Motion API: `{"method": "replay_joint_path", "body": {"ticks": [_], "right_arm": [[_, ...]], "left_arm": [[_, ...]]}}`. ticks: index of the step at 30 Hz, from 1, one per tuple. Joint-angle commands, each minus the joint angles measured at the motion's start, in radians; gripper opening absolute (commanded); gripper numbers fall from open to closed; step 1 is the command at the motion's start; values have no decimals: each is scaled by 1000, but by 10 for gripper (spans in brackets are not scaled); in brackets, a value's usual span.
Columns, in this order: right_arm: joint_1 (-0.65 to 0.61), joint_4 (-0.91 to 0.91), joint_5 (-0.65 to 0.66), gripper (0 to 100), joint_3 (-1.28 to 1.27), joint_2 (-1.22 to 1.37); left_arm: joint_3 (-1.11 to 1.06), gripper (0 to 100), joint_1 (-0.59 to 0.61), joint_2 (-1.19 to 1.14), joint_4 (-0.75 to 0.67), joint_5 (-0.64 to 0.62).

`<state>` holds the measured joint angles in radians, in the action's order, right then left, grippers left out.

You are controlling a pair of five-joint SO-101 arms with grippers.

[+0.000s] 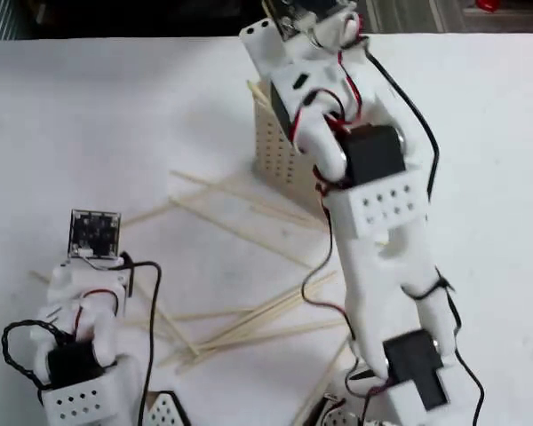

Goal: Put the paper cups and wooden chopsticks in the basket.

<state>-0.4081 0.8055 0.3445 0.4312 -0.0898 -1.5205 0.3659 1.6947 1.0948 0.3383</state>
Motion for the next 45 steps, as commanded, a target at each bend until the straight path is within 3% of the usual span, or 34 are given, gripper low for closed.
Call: {"method": "replay_joint_path", "body": {"ticks": [1,6,11,16,25,33,35,39,45], "right_arm": [[36,31,-34,17,5,45],[87,35,-138,20,5,116],[67,131,-144,135,21,94],[31,228,-140,138,29,-1],[-102,521,-138,138,21,-102],[-216,788,-137,141,20,45],[-220,826,-66,141,20,120],[-222,881,222,141,20,269],[-179,858,493,141,29,467]], "left_arm": [[3,181,1,8,-25,9],[3,181,1,8,-25,9],[3,181,1,8,-25,9],[3,181,-1,8,-25,9],[3,181,-1,8,-25,11],[3,181,-1,8,-25,11],[3,181,-1,8,-25,11],[3,181,-1,8,-25,11],[3,181,-1,8,-25,11]]}}
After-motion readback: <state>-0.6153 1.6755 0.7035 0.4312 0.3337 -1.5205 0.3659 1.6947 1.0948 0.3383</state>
